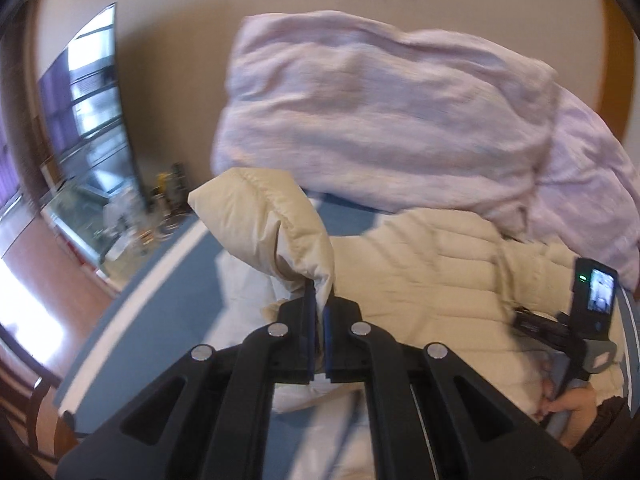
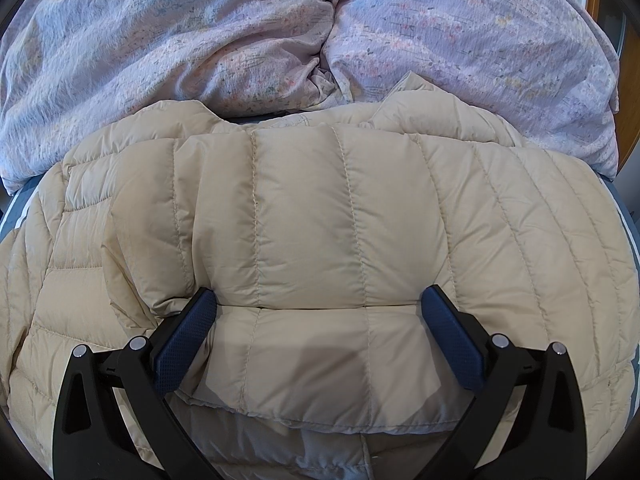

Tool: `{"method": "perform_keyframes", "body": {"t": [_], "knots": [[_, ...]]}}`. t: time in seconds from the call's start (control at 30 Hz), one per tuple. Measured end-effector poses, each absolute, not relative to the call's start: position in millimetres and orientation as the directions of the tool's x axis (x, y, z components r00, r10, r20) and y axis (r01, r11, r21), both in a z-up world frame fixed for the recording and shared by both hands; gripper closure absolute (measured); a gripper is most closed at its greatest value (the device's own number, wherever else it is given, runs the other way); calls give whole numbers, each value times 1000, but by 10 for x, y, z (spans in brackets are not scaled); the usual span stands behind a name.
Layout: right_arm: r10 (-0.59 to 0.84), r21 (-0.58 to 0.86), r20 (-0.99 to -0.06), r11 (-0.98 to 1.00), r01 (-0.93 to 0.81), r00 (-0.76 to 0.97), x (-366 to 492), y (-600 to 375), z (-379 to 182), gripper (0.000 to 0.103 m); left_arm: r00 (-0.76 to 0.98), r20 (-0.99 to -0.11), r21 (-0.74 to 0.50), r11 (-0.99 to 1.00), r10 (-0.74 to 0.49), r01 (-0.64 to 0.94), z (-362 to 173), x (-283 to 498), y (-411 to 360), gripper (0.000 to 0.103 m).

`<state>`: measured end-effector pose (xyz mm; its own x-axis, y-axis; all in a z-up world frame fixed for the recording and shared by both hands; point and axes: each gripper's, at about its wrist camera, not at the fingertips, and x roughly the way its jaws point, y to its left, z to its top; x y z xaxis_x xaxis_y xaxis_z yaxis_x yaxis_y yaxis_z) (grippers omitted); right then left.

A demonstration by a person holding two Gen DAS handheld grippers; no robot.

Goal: Fold large clothes
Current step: 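Fold the held sleeve across the jacket back and open the left gripper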

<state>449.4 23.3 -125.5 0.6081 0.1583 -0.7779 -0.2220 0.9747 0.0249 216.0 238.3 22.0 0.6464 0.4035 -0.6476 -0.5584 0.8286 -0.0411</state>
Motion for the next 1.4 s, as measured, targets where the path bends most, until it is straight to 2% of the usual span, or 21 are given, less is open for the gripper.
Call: {"method": "perform_keyframes", "body": {"t": [0.3,0.8,1.07,1.4], "knots": [[158,25,-777,975,-221,609,4494,238,-1256,1,671,-679,-41,897,298,-440,-25,2733,1741,100],[175,17,-795,963,-268,581,4552,213,-1181,1,659,-708,-8,931,253,-366,-255,3137,1266,100],[193,36,-758,966,-255,623,4492,-212,-951,1,663,-718,-7,950,212,-312,-285,3340,946,100],[145,24,-738,982,-189,659,4499,-852,-968,1,663,-730,11,973,165,-231,-383,3615,347,100]]}}
